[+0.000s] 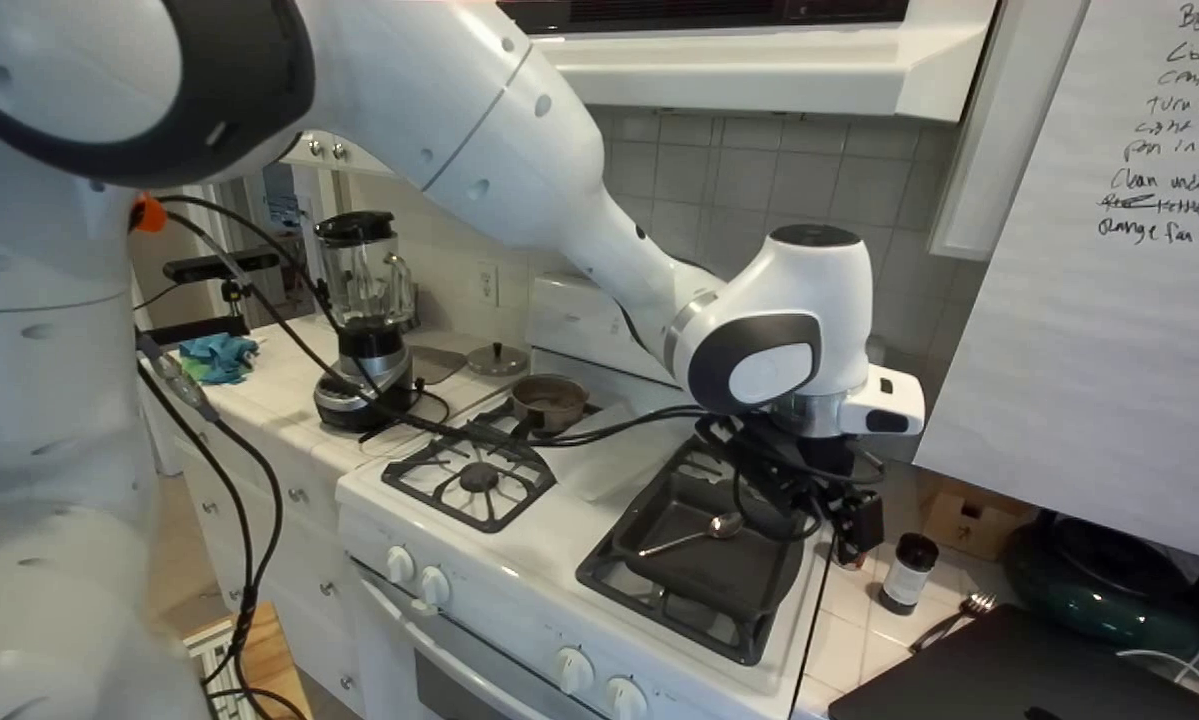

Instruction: Put some black pepper into the baking pan

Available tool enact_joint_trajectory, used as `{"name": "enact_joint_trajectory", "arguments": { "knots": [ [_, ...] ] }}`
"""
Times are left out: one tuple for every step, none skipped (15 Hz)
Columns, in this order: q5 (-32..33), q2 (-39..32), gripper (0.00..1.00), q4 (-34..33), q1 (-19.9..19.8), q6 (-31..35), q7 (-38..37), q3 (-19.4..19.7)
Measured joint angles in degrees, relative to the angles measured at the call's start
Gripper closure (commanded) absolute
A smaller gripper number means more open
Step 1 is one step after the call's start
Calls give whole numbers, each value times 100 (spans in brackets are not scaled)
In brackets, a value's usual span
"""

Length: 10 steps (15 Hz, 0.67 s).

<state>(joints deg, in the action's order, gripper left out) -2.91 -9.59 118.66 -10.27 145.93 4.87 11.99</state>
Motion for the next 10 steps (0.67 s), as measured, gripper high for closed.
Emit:
{"name": "enact_joint_trajectory", "arguments": {
  "knots": [
    [0, -174, 0, -62, -24, 190, -25, 3],
    [0, -357, 0, -137, -52, 375, -59, 6],
    [-1, -556, 0, -241, -84, 526, -85, 5],
    [-14, -760, 0, -366, -112, 646, -89, 4],
    [-18, -955, 0, -499, -142, 751, -92, -1],
    [-19, -1142, 0, -646, -164, 832, -95, -4],
    [-19, -1323, 0, -801, -180, 891, -96, -10],
    [-18, -1495, 0, -959, -193, 942, -97, -21],
    [-18, -1662, 0, -1120, -199, 994, -101, -31],
    [-18, -1821, 0, -1281, -204, 1020, -102, -48]
  ]
}}
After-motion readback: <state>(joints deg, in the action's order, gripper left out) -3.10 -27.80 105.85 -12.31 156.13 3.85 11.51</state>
